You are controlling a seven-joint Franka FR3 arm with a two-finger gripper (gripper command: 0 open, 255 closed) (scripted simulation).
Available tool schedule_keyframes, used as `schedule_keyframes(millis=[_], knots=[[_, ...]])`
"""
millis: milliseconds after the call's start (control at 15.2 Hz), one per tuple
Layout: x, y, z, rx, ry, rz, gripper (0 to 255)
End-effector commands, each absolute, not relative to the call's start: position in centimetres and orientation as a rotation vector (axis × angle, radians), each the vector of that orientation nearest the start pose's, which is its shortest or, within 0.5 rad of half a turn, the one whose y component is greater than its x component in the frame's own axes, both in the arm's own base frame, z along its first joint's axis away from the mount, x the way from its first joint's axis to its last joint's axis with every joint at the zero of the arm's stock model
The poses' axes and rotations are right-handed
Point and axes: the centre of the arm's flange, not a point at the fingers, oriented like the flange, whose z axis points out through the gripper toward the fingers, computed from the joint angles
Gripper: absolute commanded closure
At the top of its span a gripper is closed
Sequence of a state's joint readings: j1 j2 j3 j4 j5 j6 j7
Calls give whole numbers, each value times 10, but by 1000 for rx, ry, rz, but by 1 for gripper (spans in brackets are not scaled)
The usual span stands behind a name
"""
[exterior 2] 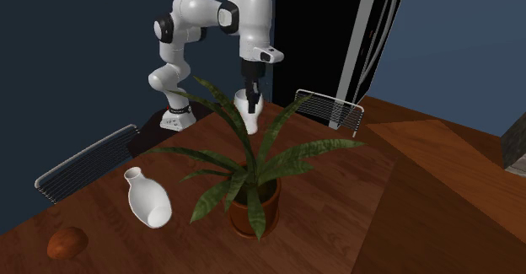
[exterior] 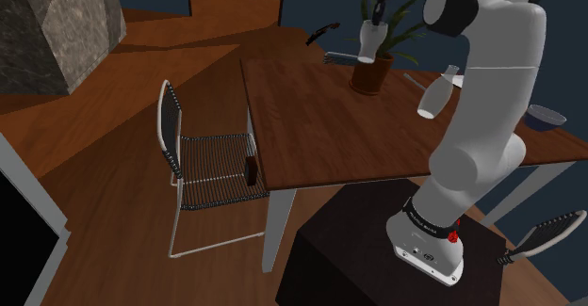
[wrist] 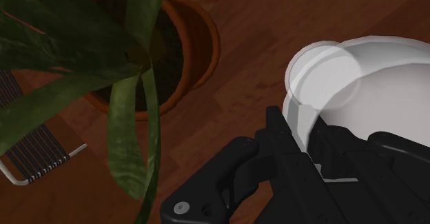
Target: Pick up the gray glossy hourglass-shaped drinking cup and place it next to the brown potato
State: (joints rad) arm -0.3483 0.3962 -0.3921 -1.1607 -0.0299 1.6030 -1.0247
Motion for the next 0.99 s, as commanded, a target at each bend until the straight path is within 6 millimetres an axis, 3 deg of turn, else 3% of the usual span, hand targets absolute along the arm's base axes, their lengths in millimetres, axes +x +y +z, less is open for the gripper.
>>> schedule_keyframes(millis=[0,924], knots=[[503,-419,593,-3267,-525,145,255],[335,-496,593,-3267,-525,145,255]])
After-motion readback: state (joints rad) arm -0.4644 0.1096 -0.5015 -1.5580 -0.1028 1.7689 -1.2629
